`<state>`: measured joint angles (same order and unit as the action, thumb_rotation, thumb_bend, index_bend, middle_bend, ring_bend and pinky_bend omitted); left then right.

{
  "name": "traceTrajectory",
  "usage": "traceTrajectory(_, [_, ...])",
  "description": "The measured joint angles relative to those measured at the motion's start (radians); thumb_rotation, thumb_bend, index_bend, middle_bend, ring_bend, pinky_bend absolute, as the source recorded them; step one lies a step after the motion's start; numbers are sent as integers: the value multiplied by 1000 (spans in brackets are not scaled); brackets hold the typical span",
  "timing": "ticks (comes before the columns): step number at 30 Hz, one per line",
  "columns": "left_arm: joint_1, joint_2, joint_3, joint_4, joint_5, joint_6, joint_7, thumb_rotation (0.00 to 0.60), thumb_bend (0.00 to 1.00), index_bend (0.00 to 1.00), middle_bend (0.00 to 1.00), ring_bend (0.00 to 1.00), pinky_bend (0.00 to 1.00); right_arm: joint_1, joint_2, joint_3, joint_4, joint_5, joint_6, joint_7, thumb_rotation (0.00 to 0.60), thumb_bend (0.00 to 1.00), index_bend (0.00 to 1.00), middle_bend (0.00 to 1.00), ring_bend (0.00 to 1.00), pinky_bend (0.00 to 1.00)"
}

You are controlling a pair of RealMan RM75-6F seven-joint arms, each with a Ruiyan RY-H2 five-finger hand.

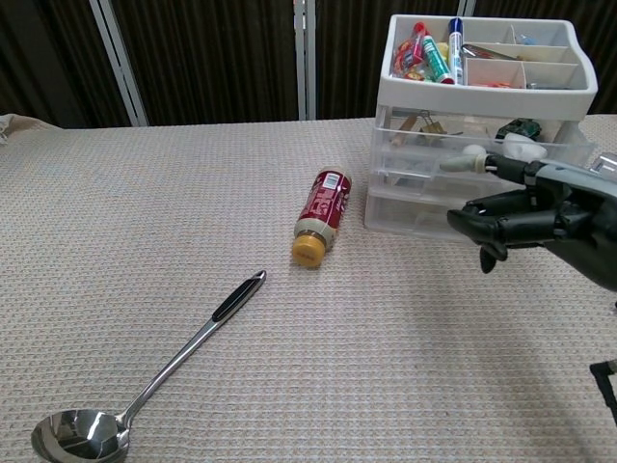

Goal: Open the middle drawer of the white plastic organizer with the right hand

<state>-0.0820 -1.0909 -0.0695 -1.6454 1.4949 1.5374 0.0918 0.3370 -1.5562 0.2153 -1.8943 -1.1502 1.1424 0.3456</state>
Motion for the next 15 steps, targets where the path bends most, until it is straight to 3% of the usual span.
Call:
traceTrajectory(8, [2, 2, 1, -4, 3, 5, 2, 600, 68, 0, 0, 0, 0, -29, -8, -35, -16, -157, 158, -193, 600, 298, 189, 697, 738, 613])
traceTrajectory(15, [4, 4, 1, -8, 4, 8, 4, 600, 67, 0, 0, 0, 0, -22, 56, -20, -77, -106, 166, -406, 600, 297, 198, 699, 738, 614])
